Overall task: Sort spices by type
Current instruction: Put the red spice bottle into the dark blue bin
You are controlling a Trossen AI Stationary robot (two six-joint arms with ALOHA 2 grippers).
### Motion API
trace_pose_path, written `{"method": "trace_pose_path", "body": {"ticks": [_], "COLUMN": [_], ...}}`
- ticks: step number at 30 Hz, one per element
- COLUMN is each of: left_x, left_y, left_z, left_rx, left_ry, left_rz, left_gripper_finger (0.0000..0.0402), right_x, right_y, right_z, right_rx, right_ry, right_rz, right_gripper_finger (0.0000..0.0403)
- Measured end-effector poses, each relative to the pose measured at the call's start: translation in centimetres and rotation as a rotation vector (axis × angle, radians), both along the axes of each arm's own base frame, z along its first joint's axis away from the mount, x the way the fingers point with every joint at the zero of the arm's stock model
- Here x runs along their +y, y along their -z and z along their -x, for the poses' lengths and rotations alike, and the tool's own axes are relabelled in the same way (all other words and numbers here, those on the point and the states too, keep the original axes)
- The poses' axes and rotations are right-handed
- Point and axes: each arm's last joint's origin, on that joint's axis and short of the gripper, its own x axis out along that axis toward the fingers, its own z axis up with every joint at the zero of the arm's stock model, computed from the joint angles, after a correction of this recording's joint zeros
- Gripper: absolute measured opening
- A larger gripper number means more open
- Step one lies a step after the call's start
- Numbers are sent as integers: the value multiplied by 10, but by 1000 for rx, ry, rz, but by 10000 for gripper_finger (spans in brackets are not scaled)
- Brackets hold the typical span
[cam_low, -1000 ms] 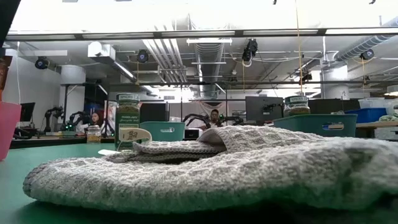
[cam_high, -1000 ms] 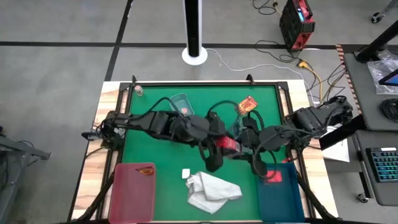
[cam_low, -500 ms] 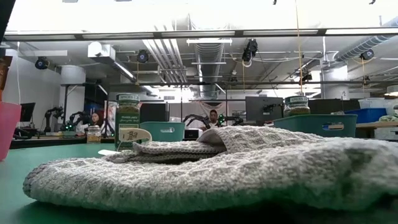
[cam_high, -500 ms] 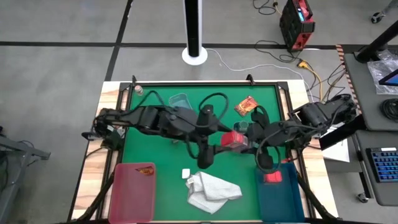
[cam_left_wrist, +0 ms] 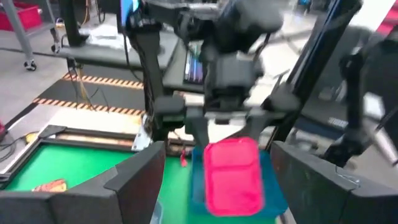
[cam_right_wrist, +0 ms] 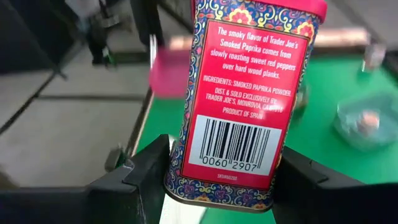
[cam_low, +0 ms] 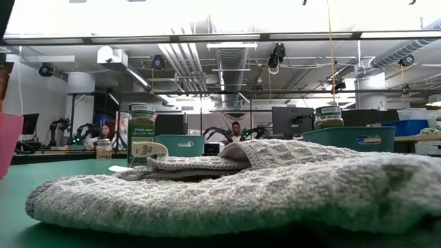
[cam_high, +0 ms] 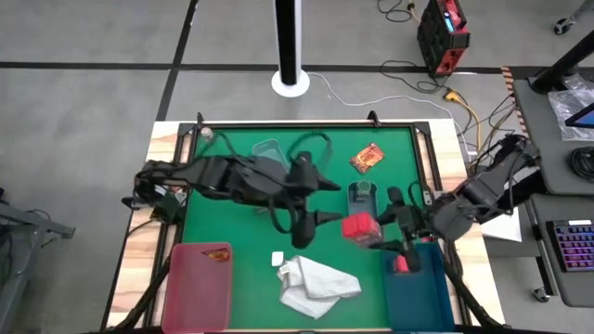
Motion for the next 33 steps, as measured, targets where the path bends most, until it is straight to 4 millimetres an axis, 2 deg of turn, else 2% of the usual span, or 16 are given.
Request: {"method": "trace_pose_path", "body": {"ticks": [4, 11, 16, 19, 22, 30, 33], "left_x": [-3, -9, -27, -33, -31, -27, -25], "left_y": [12, 8, 2, 0, -4, 1, -7], "left_z": [-14, -20, -16, -16, -17, -25, -25], "left_rx": [11, -65, -134, -177, -212, -210, -285], "left_ry": [-10, 32, 88, 99, 80, -8, -13], "left_rz": [-32, -84, -132, -105, -47, -26, -3], "left_gripper_finger": [276, 276, 276, 276, 276, 276, 277], "right_x": [6, 16, 31, 36, 37, 26, 25], "right_y": [12, 15, 12, 5, -5, -42, -51], "right_z": [5, 18, 26, 28, 30, 40, 42], "right_rx": [-107, -179, -310, -390, -469, -627, -665], "right_ry": [8, -10, -4, 58, 92, 112, 77], "right_rz": [-19, 17, 150, 224, 261, 334, 328], "right_gripper_finger": [205, 205, 205, 205, 205, 205, 205]}}
